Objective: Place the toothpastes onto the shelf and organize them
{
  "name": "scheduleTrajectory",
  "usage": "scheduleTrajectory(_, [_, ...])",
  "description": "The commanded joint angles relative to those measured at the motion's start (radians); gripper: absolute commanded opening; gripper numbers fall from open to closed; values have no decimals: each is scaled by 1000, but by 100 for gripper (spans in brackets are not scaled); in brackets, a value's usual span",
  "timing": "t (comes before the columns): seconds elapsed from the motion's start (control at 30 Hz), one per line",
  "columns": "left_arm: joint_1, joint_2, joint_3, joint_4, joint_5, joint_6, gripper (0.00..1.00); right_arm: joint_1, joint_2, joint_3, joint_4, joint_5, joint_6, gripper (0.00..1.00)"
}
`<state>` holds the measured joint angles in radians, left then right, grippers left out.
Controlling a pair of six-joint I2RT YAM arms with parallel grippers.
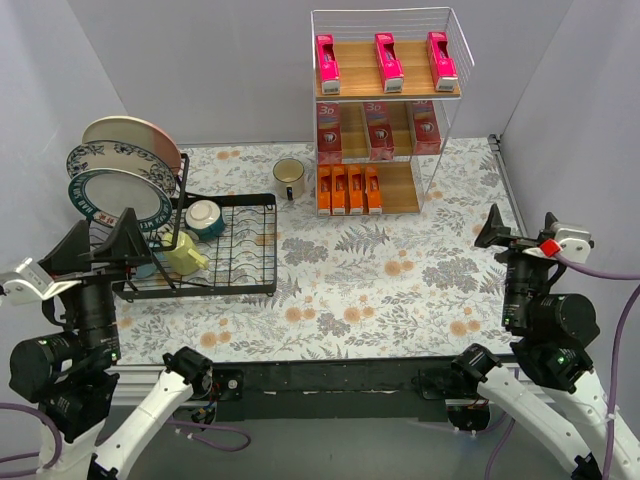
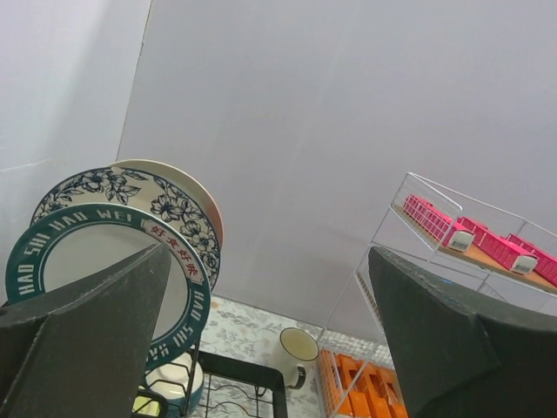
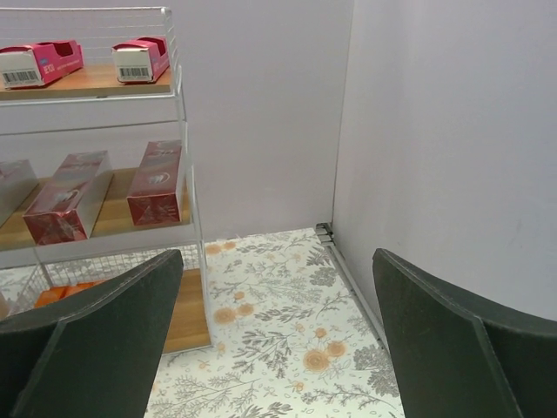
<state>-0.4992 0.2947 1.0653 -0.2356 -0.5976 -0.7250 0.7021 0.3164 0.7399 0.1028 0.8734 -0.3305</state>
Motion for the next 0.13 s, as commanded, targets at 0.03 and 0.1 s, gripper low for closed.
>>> scheduleTrajectory(0.03, [7, 12, -21, 25, -31, 32, 98, 0, -16, 3, 69, 42, -53, 99])
scheduleTrajectory(0.1, [5, 1, -28, 48, -16, 47, 98, 0, -25, -2, 80, 36, -51, 98])
